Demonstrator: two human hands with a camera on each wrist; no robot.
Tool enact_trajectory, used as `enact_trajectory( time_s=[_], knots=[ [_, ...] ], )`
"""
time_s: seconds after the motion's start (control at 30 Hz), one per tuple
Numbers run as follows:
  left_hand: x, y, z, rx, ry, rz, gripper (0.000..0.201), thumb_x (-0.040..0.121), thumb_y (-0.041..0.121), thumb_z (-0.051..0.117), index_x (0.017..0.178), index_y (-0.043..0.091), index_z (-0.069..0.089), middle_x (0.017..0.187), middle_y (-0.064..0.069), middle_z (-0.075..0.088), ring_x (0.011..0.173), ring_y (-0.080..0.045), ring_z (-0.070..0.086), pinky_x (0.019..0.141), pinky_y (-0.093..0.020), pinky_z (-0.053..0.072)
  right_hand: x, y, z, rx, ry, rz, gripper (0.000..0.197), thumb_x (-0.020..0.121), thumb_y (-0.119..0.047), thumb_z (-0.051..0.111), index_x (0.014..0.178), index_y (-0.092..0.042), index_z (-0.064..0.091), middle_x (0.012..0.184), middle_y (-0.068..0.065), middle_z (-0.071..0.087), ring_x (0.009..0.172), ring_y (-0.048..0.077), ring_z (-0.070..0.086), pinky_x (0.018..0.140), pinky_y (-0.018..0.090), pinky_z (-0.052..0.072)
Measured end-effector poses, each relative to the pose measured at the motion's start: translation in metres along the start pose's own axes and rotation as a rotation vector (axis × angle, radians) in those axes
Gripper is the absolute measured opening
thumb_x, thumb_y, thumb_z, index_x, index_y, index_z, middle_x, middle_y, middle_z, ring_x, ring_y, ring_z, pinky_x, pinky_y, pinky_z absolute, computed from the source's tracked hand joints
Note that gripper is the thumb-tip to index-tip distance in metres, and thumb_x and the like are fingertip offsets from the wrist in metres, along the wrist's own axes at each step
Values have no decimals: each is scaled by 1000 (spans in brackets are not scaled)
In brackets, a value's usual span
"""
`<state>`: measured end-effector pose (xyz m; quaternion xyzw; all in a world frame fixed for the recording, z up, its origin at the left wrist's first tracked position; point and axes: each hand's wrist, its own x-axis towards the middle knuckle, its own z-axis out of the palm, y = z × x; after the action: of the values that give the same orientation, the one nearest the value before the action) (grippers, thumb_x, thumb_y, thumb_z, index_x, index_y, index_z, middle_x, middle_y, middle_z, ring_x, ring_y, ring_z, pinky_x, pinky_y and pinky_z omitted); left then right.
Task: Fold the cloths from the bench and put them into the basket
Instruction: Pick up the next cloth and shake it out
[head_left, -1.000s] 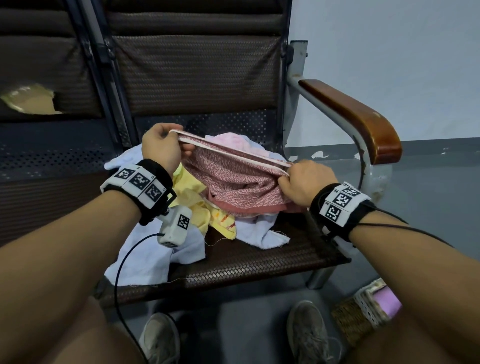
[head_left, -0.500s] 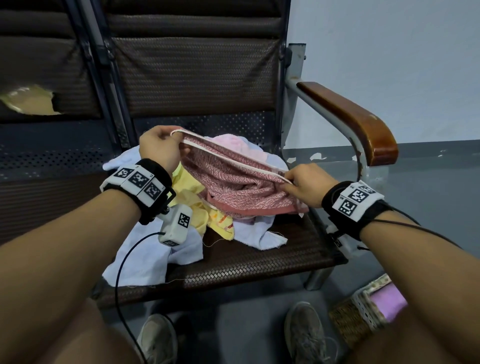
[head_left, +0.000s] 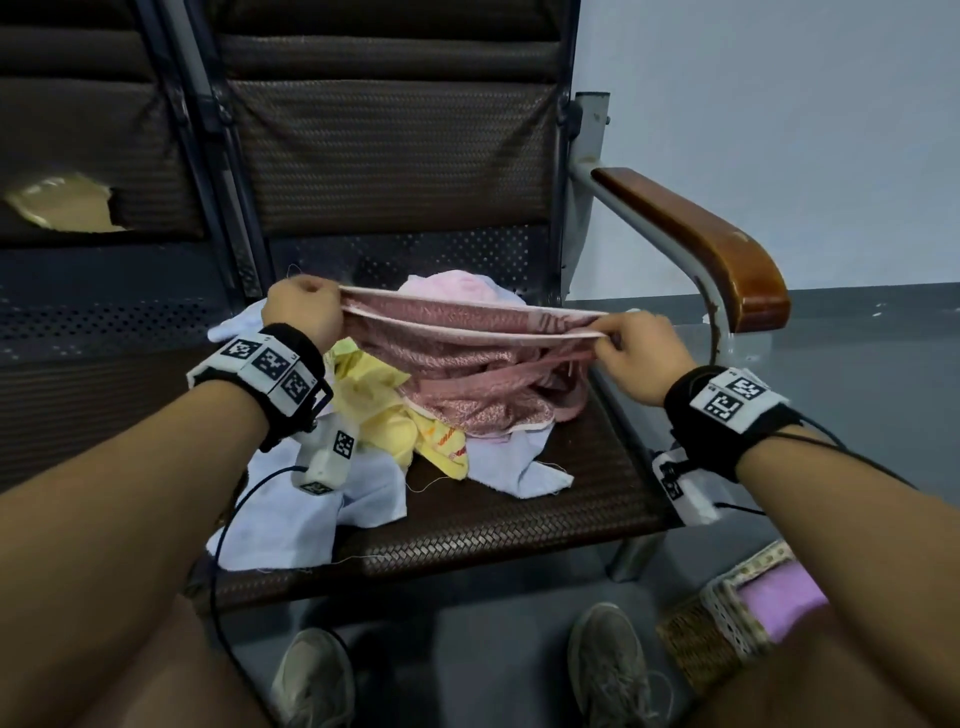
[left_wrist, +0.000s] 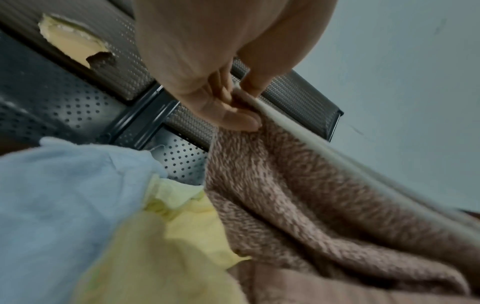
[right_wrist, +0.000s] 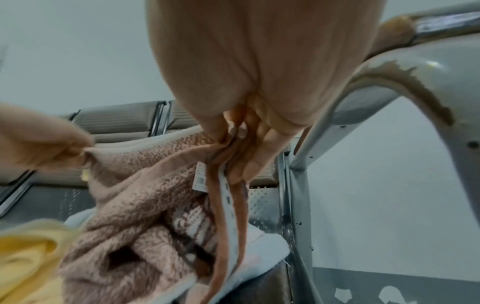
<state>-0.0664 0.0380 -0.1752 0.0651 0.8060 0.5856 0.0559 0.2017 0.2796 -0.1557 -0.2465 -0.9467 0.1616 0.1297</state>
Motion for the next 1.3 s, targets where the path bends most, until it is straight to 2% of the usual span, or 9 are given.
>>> enact_trajectory(
  time_s=[0.13, 0.23, 0.3, 0.4, 0.5, 0.73, 0.87, 1.03, 1.3],
  knots=[
    [-10, 2, -5, 254, -149, 76, 35, 94, 25, 43, 78, 5, 68, 84, -20, 71, 80, -38, 70, 80, -44, 59, -1, -1, -12, 187, 140, -17, 31, 89, -1, 47, 99, -26, 63, 81, -1, 67, 80, 26, 64, 76, 35, 51],
    [-21, 19, -9, 379, -88, 196, 41, 97, 24, 34, 63, 9, 50, 73, -12, 57, 77, -34, 52, 74, -37, 39, 4, -8, -24, 140, 142, -23, 41, 89, 0, 43, 119, -27, 47, 79, 9, 66, 72, 32, 62, 68, 43, 52],
    [-27, 35, -12, 383, -90, 274, 40, 97, 26, 32, 72, 3, 53, 77, -12, 55, 82, -35, 48, 75, -41, 34, 12, -13, -36, 16, 124, -27, 35, 89, -3, 44, 113, -23, 59, 88, 10, 69, 86, 35, 65, 74, 41, 52],
    [-34, 63, -16, 96, -195, 350, 46, 84, 42, 48, 94, 0, 65, 97, -13, 65, 95, -31, 60, 87, -49, 44, 26, -24, -64, -34, 174, 11, 26, 88, -7, 43, 74, -21, 60, 78, 6, 63, 85, 34, 63, 70, 33, 44],
    [-34, 92, -27, -66, -254, 357, 36, 78, 33, 72, 105, 12, 63, 102, -8, 70, 94, -25, 68, 84, -49, 55, 36, -36, -96, 110, 280, 71, 30, 89, -11, 43, 82, -15, 72, 78, 5, 63, 82, 29, 59, 72, 33, 46],
    [-16, 148, -56, -281, -185, 526, 21, 80, 21, 80, 99, 15, 74, 92, 2, 77, 84, -10, 72, 72, -26, 57, 37, -61, -153, 324, 302, -22, 25, 88, -3, 39, 68, -3, 53, 61, 5, 48, 62, 22, 43, 58, 33, 29],
    [-10, 152, -62, -302, -152, 496, 8, 83, 22, 78, 90, 18, 77, 84, 5, 76, 76, -4, 68, 70, -21, 55, 32, -66, -166, 372, 263, -24, 39, 98, -28, 46, 61, -14, 46, 62, 2, 46, 64, 19, 42, 58, 35, 29],
    [-6, 141, -50, -248, -93, 407, 20, 87, 28, 74, 71, 17, 73, 67, 9, 71, 62, -2, 63, 58, -19, 50, 32, -68, -157, 384, 124, 96, 46, 96, -50, 54, 77, -11, 70, 74, 3, 67, 65, 15, 60, 55, 26, 46],
    [-53, 158, -5, -437, -75, 114, 30, 75, 35, 66, 69, 6, 72, 70, -4, 70, 68, -20, 67, 64, -34, 52, 42, -111, -123, 771, 70, 284, 48, 88, -49, 64, 97, -3, 72, 109, 15, 73, 103, 34, 69, 98, 50, 53]
  ],
)
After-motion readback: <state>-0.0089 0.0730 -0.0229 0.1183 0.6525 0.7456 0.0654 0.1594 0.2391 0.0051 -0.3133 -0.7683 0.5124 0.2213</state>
